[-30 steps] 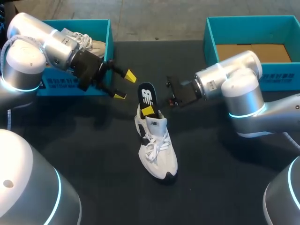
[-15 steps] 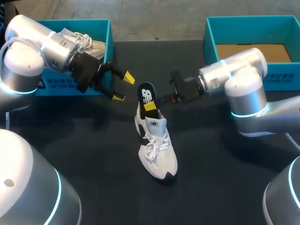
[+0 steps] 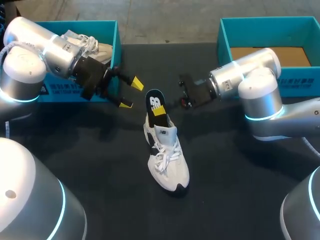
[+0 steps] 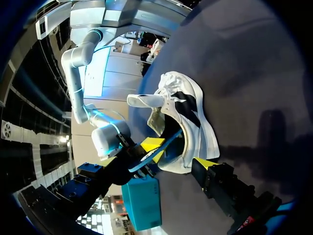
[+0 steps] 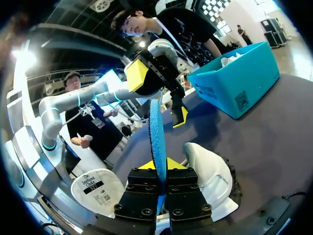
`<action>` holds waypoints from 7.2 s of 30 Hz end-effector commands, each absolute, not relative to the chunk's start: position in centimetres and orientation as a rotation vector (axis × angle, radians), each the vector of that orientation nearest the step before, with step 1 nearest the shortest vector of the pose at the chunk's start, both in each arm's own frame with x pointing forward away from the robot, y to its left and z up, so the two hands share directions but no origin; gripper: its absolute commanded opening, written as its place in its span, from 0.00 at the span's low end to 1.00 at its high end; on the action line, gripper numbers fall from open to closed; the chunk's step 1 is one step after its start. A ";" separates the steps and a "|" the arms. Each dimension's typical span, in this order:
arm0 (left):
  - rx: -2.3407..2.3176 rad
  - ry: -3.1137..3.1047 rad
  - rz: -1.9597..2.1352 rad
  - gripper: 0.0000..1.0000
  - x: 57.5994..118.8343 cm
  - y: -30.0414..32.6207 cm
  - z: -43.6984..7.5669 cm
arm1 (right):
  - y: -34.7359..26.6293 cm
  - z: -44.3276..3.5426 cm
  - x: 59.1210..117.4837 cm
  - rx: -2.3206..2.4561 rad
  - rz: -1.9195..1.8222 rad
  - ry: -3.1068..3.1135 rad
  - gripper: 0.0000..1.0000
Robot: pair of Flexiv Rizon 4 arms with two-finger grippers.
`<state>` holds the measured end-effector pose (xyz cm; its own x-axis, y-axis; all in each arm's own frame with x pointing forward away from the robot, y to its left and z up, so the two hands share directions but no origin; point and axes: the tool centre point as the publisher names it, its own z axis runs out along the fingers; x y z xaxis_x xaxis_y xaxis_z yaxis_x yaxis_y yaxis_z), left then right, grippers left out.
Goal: Take the shoe out of the shoebox, open the shoe tongue, remove and reinsert the insole, then place the shoe into the shoebox
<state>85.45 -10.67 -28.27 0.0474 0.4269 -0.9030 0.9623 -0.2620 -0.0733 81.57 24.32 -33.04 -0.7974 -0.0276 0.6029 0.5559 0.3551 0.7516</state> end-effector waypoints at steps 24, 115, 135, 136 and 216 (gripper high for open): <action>1.751 1.397 -1.182 1.00 85.4 -11.0 -28.2 | 24.3 -34.3 79.1 -0.480 -1.362 -2.062 0.18; 1.746 1.393 -1.177 1.00 84.9 -10.4 -28.1 | 22.5 -32.9 81.0 -0.538 -1.345 -2.164 0.13; 1.740 1.399 -1.180 1.00 84.6 -10.5 -28.3 | 23.9 -34.3 80.1 -0.502 -1.276 -2.131 0.00; 1.741 1.399 -1.180 1.00 84.6 -10.5 -28.3 | 23.8 -34.3 79.9 -0.507 -1.277 -2.129 0.00; 1.870 1.355 -1.170 1.00 87.4 -4.7 -22.9 | 19.9 -26.7 80.8 -1.163 -1.144 -2.540 0.00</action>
<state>86.68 -5.49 -23.54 0.1073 0.4515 -0.8858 0.9473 -0.3169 -0.0467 81.03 19.73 -26.93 -0.7146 0.5246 0.4628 0.6890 0.4133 0.5953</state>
